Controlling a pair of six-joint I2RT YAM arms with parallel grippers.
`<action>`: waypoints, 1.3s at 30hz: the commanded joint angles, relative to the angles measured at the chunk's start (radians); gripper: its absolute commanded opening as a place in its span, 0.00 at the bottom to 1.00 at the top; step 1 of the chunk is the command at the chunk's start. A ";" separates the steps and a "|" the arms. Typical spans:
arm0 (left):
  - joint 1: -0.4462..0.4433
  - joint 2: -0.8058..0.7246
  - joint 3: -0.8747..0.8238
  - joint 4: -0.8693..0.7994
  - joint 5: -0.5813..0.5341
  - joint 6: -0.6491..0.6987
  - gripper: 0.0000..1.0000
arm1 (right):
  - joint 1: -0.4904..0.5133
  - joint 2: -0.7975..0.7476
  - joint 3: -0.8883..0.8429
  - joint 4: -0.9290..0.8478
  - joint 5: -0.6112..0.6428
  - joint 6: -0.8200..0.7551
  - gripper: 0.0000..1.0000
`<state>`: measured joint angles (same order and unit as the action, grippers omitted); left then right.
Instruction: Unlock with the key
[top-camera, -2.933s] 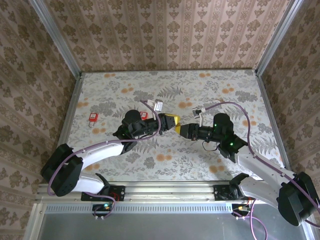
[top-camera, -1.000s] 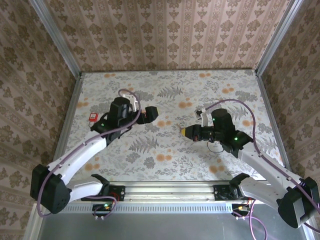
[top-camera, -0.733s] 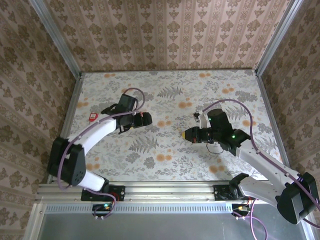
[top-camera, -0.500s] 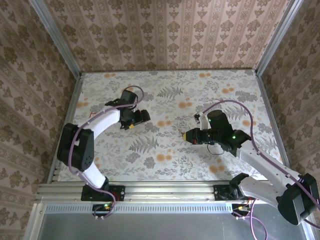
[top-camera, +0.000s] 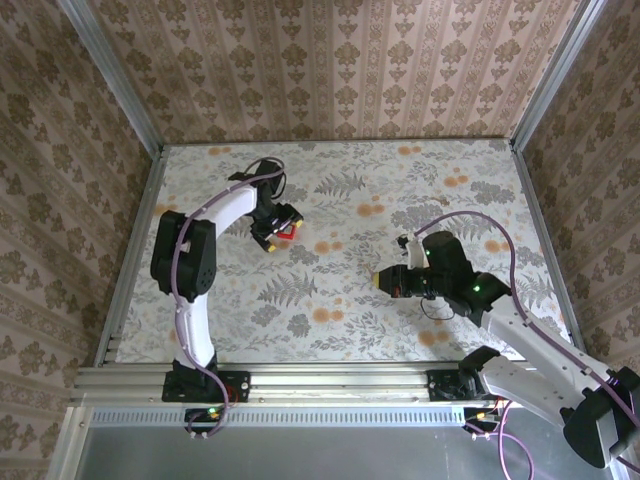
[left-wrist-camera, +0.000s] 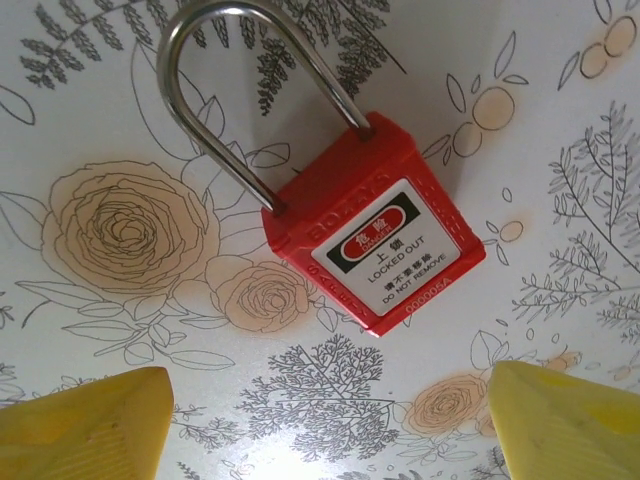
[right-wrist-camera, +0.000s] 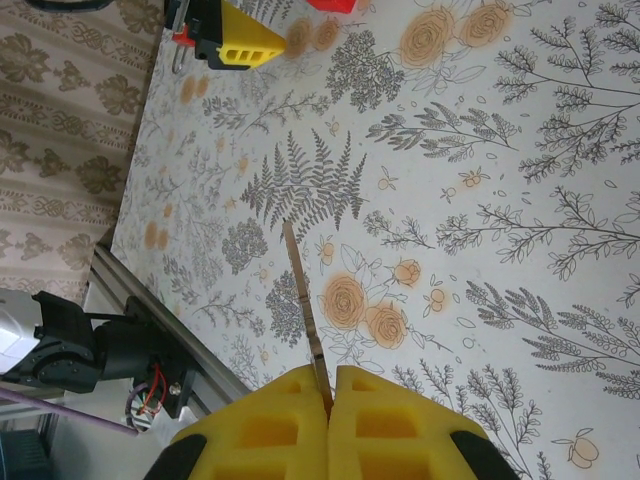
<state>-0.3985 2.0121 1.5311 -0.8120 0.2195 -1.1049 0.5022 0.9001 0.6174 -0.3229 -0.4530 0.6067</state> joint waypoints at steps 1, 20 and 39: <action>0.000 0.021 0.058 -0.089 -0.028 -0.082 0.83 | 0.007 -0.026 -0.021 -0.001 0.015 0.018 0.00; 0.003 0.172 0.190 -0.128 -0.078 -0.125 0.79 | 0.010 -0.043 -0.064 0.027 0.010 0.033 0.00; -0.005 0.188 0.218 -0.054 -0.084 -0.150 0.78 | 0.010 -0.051 -0.076 0.048 -0.005 0.038 0.00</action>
<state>-0.3985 2.1674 1.7096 -0.8528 0.1589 -1.2461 0.5049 0.8646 0.5541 -0.2901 -0.4511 0.6327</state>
